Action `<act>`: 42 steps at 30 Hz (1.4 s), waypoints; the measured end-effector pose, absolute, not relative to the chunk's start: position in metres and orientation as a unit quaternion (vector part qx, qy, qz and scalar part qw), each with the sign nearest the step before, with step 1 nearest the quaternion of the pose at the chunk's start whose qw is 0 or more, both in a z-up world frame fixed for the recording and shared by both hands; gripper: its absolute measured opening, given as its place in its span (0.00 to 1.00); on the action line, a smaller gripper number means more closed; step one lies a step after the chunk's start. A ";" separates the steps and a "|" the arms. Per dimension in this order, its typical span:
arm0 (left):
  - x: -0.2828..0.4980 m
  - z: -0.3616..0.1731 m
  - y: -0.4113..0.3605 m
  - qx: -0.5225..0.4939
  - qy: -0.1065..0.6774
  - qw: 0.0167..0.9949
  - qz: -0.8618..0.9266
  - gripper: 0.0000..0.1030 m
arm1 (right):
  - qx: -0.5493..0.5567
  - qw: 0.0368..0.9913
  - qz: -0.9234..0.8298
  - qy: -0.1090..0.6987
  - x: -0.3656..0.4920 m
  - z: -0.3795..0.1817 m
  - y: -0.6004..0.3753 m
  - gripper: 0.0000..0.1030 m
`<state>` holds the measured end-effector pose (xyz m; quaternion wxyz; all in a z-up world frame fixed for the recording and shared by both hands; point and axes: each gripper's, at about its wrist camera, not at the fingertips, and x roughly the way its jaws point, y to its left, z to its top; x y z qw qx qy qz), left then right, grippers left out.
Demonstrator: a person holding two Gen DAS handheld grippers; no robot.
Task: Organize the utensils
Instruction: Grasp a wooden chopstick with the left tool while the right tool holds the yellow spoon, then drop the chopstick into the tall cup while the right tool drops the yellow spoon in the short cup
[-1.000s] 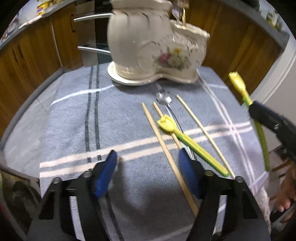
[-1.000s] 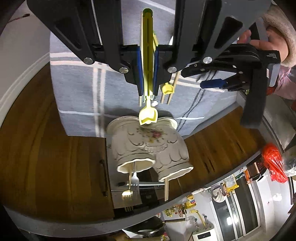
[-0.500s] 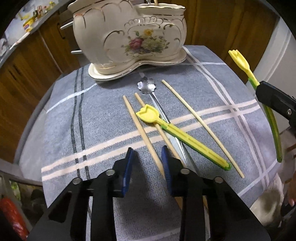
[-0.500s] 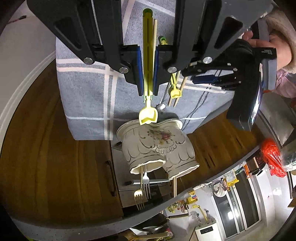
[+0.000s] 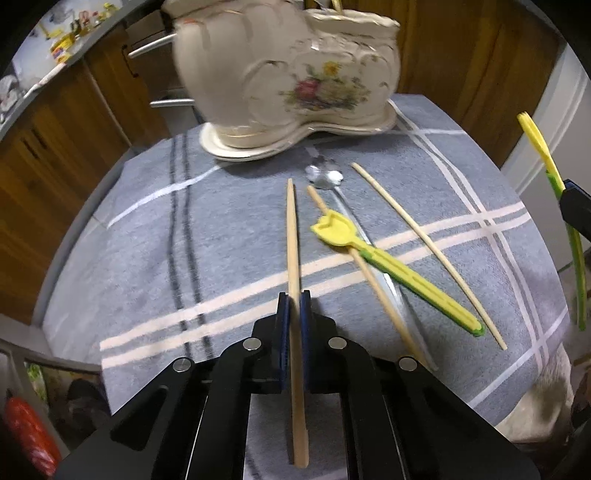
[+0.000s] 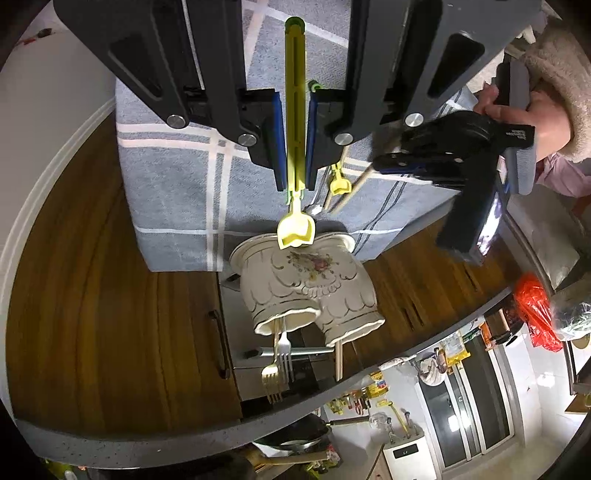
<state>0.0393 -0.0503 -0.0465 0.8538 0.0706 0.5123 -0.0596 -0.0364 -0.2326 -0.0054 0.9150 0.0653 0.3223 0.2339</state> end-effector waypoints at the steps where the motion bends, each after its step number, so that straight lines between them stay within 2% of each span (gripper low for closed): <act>1: 0.036 -0.045 -0.048 0.068 0.510 0.856 -0.057 0.06 | 0.066 0.916 0.231 0.321 -0.037 -0.005 -0.235 0.09; 11: 0.014 0.010 -0.012 0.028 0.404 0.911 -0.071 0.06 | 0.067 0.920 0.217 0.318 -0.026 -0.002 -0.235 0.09; 21: 0.005 0.068 -0.009 -0.014 0.274 0.953 -0.124 0.06 | 0.059 0.933 0.231 0.270 0.003 0.030 -0.218 0.09; 33: 0.057 0.112 0.010 -0.069 0.174 0.971 -0.149 0.06 | 0.110 0.941 0.254 0.192 0.073 0.072 -0.203 0.09; 42: 0.117 0.129 -0.001 -0.101 0.105 0.978 -0.148 0.06 | 0.192 0.939 0.248 0.143 0.129 0.069 -0.207 0.10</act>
